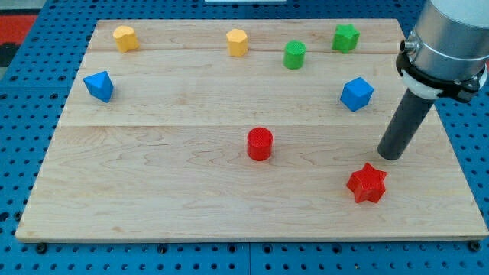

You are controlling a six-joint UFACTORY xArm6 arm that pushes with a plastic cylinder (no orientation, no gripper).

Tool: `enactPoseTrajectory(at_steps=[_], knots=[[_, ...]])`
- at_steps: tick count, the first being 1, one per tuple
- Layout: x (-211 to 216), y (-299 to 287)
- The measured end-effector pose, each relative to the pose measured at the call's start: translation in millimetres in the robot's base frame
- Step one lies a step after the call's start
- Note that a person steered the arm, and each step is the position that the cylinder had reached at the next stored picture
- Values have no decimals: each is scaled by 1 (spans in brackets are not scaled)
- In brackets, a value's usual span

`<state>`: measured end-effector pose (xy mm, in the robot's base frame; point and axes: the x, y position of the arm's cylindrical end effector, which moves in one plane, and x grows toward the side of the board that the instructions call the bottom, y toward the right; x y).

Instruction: Move the blue cube up and down a bit

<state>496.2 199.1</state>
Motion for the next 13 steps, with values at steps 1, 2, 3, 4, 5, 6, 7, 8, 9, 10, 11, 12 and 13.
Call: enactPoseTrajectory(at_steps=[1,2,3,4,5,6,7,8,9,10,11,12,13], knots=[[-4,0],[-7,0],[-7,0],[-7,-1],[-9,-21],[-60,-30],[-97,-75],[-101,-2],[-107,-19],[-89,29],[-75,111],[-123,116],[-150,67]])
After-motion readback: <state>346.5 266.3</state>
